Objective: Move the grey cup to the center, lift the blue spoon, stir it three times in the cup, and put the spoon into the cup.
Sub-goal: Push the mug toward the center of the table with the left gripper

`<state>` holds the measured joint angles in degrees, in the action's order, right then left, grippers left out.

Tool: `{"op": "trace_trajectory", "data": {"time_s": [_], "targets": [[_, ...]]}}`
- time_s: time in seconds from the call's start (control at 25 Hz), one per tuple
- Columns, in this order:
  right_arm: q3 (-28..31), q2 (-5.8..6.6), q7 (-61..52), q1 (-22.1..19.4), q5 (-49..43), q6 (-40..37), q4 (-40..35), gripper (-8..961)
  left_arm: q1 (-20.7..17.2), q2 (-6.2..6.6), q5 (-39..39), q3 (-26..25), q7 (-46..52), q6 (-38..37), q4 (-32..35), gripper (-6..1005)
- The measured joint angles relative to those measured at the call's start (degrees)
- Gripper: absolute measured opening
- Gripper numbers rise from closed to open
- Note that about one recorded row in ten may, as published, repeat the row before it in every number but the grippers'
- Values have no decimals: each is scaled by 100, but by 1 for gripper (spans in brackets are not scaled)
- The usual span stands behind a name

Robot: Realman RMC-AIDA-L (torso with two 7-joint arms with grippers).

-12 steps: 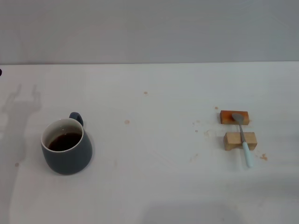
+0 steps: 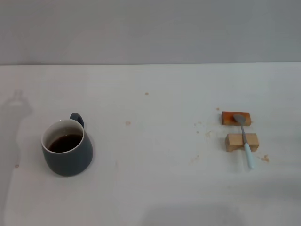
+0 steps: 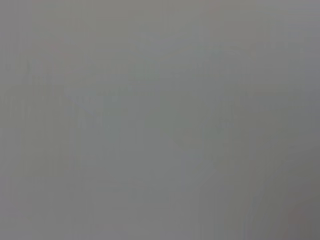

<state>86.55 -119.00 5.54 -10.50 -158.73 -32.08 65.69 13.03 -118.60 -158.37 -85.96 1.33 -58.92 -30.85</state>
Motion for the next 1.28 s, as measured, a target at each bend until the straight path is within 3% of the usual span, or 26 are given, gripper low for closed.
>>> {"op": "trace_trajectory", "data": {"time_s": [0.48, 1.12, 1.28], "targets": [[-33, -7, 0, -58, 7, 0, 97, 738, -47, 11, 81, 4, 35, -78, 223, -3], [-85, -9, 0, -55, 9, 0, 159, 739, -221, 15, 49, 348, 35, -78, 966, -3], [-86, -9, 0, -57, 9, 0, 187, 739, -507, 23, 24, 756, 30, -131, 966, -3]]}}
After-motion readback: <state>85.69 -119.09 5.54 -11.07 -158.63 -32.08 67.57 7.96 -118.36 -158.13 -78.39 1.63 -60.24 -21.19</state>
